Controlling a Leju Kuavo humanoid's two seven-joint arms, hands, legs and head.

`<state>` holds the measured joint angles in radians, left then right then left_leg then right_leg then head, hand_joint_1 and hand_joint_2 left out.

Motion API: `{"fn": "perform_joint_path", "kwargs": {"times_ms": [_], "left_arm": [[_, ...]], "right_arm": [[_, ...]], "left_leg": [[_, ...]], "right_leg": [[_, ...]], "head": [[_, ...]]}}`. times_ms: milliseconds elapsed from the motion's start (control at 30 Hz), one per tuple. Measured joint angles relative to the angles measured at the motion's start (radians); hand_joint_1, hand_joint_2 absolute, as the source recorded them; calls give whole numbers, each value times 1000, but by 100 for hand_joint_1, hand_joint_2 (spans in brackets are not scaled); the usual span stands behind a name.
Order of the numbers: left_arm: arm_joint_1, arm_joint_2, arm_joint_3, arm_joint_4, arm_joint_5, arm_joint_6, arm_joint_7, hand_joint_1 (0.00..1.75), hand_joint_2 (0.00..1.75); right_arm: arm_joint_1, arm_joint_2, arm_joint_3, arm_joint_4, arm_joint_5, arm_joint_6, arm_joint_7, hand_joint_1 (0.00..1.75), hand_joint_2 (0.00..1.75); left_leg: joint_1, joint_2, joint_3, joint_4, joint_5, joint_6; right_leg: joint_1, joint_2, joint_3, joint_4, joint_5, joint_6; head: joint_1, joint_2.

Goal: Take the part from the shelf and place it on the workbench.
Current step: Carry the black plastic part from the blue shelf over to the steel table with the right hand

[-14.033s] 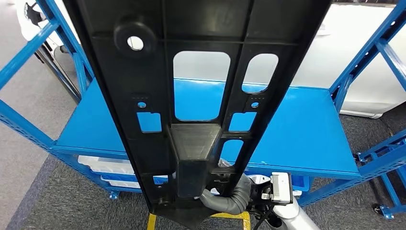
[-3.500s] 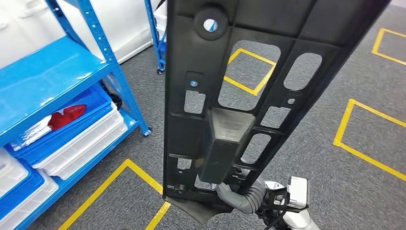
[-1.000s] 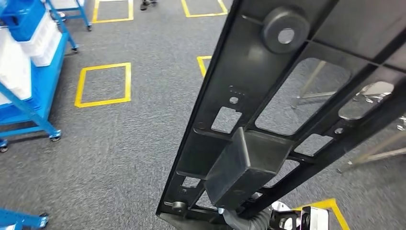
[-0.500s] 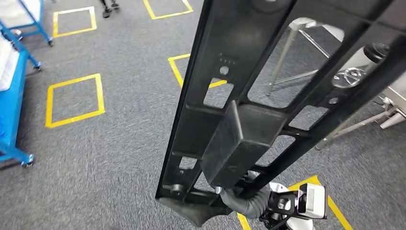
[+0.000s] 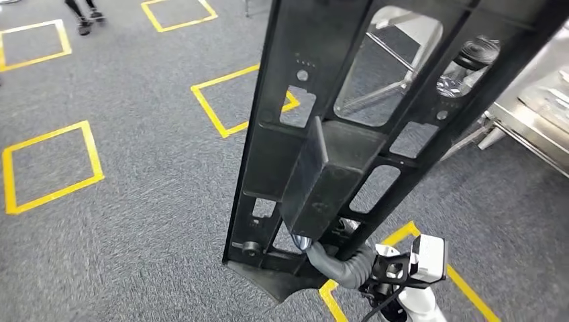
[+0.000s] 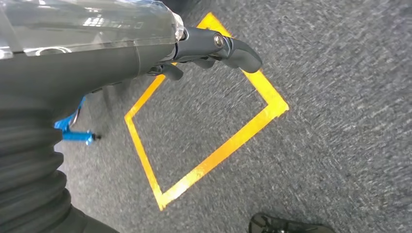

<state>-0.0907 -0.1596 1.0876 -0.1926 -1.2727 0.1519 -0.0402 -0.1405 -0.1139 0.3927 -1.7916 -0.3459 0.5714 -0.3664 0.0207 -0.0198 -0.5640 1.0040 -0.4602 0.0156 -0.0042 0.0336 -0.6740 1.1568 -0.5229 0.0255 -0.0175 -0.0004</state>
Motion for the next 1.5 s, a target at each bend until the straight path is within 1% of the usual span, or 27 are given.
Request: {"fn": "perform_joint_path", "kwargs": {"times_ms": [67, 100, 167, 233, 300, 367, 433, 500, 567, 600, 633, 667, 733, 800, 867, 900, 967, 1033, 1067, 1133, 1200, 1233, 1300, 1333, 1400, 1467, 1500], "left_arm": [[5, -1, 0, 0, -5, -1, 4, 0, 175], [7, -2, 0, 0, -8, -1, 5, 0, 175], [7, -6, 0, 0, -14, 0, 4, 0, 175], [5, -11, -2, 0, -20, 0, -2, 0, 175], [4, -15, -4, 0, -20, 1, -16, 0, 175], [0, -19, -4, 0, -18, 7, -39, 0, 175], [-7, -23, -4, 0, -14, 16, -59, 0, 175], [-15, -24, -4, 0, -10, 20, -64, 0, 175], [-19, -25, -4, 0, -8, 22, -64, 0, 175], [-21, -25, -4, 0, -8, 23, -64, 0, 175], [-23, -25, -4, 0, -9, 23, -64, 0, 175], [-26, -25, -4, 0, -10, 23, -64, 0, 175], [-32, -25, -4, 0, -13, 23, -65, 0, 175], [-35, -24, -4, 0, -17, 24, -67, 0, 175], [-35, -24, -5, 0, -19, 25, -67, 0, 175], [-34, -24, -5, 0, -20, 25, -65, 0, 175], [-30, -24, -5, 0, -24, 23, -58, 0, 175], [-19, -22, -5, 0, -29, 22, -48, 0, 175], [-13, -21, -5, 0, -31, 21, -42, 0, 175], [-5, -19, -5, 0, -36, 20, -28, 0, 175], [-2, -19, -5, 0, -38, 18, -11, 0, 175], [-2, -19, -5, 0, -38, 17, -2, 0, 175], [-1, -18, -5, 0, -37, 16, 11, 0, 175], [-1, -18, -5, 0, -37, 14, 16, 0, 175], [-2, -17, -5, 0, -38, 13, 23, 0, 175], [-2, -15, -5, 0, -38, 12, 25, 0, 175], [-1, -14, -5, 0, -38, 12, 23, 0, 175]], "right_arm": [[3, -4, 2, 6, 1, -2, -4, 175, 175], [7, -7, 2, 9, 2, -4, -7, 175, 175], [13, -17, 2, 15, 5, -5, -15, 175, 175], [14, -27, 2, 18, 11, -6, -26, 175, 175], [11, -34, 2, 18, 19, -4, -39, 175, 175], [5, -42, 2, 21, 20, 2, -49, 175, 175], [-15, -48, 3, 28, 13, 11, -53, 175, 175], [-46, -47, 4, 39, 4, 18, -54, 175, 175], [-67, -46, 6, 52, -1, 21, -54, 175, 175], [-71, -46, 6, 58, -3, 21, -54, 175, 175], [-72, -47, 6, 62, -4, 21, -54, 175, 175], [-73, -47, 7, 66, -6, 21, -55, 175, 175], [-74, -49, 7, 70, -12, 19, -59, 175, 175], [-74, -50, 7, 72, -18, 15, -64, 175, 175], [-70, -53, 7, 72, -20, 6, -67, 175, 175], [-66, -54, 8, 71, -20, 1, -68, 175, 175], [-58, -56, 8, 66, -19, -13, -68, 175, 175], [-46, -57, 10, 58, -18, -24, -67, 175, 175], [-36, -57, 11, 55, -18, -28, -67, 175, 175], [-11, -60, 12, 51, -19, -34, -67, 175, 175], [8, -63, 13, 49, -19, -35, -67, 175, 175], [14, -64, 14, 48, -19, -35, -68, 175, 175], [18, -65, 15, 46, -21, -34, -69, 175, 175], [18, -65, 15, 45, -23, -33, -70, 175, 175], [21, -65, 15, 45, -28, -32, -70, 175, 175], [20, -65, 16, 45, -34, -32, -70, 175, 175], [19, -64, 17, 45, -35, -31, -70, 175, 175]], "left_leg": [[-4, 28, 1, 0, -3, 5], [-4, 42, 2, 0, -5, 5], [-5, 65, 6, 0, -9, 4], [-9, 84, 14, 1, -16, -2], [-13, 102, 19, 0, -22, -11], [-15, 121, 23, 0, -28, -21], [-13, 98, 16, 30, -50, -30], [-10, 50, -31, 137, -107, -37], [-9, 30, -98, 268, -158, -40], [-9, 28, -115, 296, -157, -41], [-8, 27, -114, 282, -135, -41], [-7, 22, -94, 231, -97, -41], [-3, -14, -35, 89, -29, -38], [-2, -45, -4, 21, -12, -30], [-4, -35, -1, 16, -13, -15], [-4, -24, 1, 12, -11, -8], [-1, -1, 6, 3, -7, 4], [-4, 23, 8, 1, -9, 11], [-5, 36, 8, 1, -11, 12], [-7, 58, 11, 1, -16, 12], [-10, 78, 19, 1, -23, 10], [-13, 88, 24, 1, -27, 7], [-17, 105, 30, 1, -35, -2], [-18, 115, 33, 0, -39, -7], [-19, 127, 41, 0, -47, -17], [-17, 92, 30, 41, -77, -26], [-14, 63, 6, 94, -106, -30]], "right_leg": [[-3, -22, -66, 121, -41, 5], [-3, -25, -79, 141, -37, 6], [-2, -37, -40, 61, 18, 3], [7, -85, 35, -80, 71, -9], [18, -111, 66, -144, 82, -22], [17, -87, 65, -150, 84, -33], [10, -64, 70, -158, 89, -43], [6, -42, 73, -163, 92, -51], [5, -18, 74, -162, 92, -54], [5, -4, 74, -161, 92, -54], [4, 9, 75, -159, 91, -53], [3, 22, 76, -156, 90, -51], [2, 46, 75, -145, 84, -42], [0, 66, 67, -138, 81, -29], [-3, 85, 62, -140, 85, -16], [-3, 83, 61, -138, 83, -11], [-1, 42, 36, -86, 51, -2], [-1, -11, -28, 43, -12, 5], [-3, -21, -61, 106, -34, 7], [-4, -30, -80, 141, -29, 7], [-1, -49, -20, 23, 38, -2], [6, -72, 19, -49, 63, -11], [19, -104, 62, -135, 84, -26], [23, -105, 64, -143, 79, -30], [19, -80, 67, -150, 81, -36], [10, -57, 76, -161, 85, -44], [6, -47, 80, -164, 85, -48]], "head": [[0, 0], [0, 0], [0, 0], [0, 0], [0, 0], [0, 0], [0, 0], [0, 0], [0, 0], [0, 0], [0, 0], [0, 0], [0, 0], [0, 0], [0, 0], [0, 0], [0, 0], [0, 0], [0, 0], [0, 0], [0, 0], [0, 0], [0, 0], [0, 0], [0, 0], [0, 0], [0, 0]]}}
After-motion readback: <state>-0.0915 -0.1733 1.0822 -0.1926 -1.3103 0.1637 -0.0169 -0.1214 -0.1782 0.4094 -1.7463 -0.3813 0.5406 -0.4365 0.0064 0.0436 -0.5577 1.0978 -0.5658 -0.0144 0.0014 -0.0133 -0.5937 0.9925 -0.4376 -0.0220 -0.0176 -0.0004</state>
